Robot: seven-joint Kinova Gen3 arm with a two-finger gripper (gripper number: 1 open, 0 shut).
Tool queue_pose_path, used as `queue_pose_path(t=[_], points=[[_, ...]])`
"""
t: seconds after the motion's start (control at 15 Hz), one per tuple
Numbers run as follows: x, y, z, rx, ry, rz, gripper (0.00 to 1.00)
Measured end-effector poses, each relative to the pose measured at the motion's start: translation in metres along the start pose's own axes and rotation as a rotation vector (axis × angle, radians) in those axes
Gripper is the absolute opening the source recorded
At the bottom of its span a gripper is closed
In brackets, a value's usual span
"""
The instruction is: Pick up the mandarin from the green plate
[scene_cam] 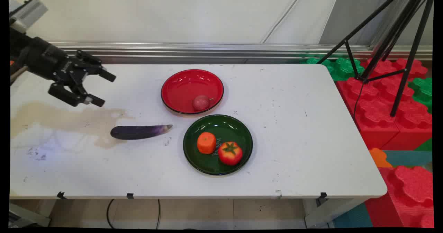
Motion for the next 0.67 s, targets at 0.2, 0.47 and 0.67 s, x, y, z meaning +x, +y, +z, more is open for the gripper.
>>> queue_pose_path(t=[0.2, 0.47, 0.67], points=[[0.018, 0.004, 0.019, -0.01, 0.007, 0.039, 1.0], [0.032, 0.007, 0.044, -0.024, 0.007, 0.067, 1.0], [0.039, 0.01, 0.066, -0.039, 0.002, 0.08, 1.0]])
